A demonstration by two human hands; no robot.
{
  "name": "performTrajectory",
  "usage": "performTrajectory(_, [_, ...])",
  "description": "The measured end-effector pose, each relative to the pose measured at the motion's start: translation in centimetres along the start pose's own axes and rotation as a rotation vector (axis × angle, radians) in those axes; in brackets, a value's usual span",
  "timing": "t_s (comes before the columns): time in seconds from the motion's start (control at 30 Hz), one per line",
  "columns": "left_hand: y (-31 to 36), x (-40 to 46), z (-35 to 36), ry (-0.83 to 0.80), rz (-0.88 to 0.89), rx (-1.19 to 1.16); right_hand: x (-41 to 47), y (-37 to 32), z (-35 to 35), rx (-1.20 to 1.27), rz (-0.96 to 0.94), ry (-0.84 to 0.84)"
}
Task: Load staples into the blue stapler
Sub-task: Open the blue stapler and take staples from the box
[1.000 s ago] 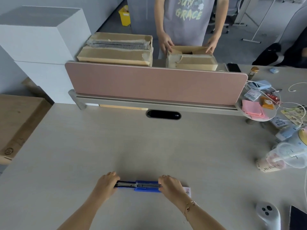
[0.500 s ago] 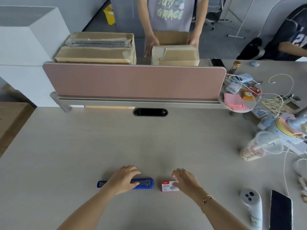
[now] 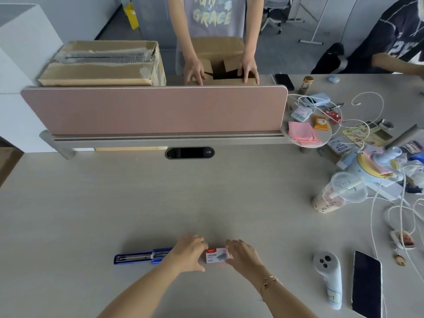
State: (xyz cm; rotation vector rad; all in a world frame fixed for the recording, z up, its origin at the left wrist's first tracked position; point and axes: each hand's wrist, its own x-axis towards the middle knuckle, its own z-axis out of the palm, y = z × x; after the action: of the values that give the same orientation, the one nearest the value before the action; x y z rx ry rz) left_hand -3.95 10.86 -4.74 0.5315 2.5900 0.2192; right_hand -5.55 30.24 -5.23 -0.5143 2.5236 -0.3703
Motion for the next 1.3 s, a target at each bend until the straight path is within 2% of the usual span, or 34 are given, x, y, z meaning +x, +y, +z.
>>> performTrajectory(0.2, [0.5,0.8,0.4,0.047,-0.021,0.03,0.2,0.5,0.6,0.19,0.072,0.01])
performTrajectory(0.47, [0.4,1.1,0.7,0.133,-0.043,-0.049,0.9,1.2,1.5,0.343,0.078,0.051])
performTrajectory(1.3, [0.2,1.1,1.5,0.118,-0.056,-0.1,2.1,1.4,3.1,0.329,0.056,0.057])
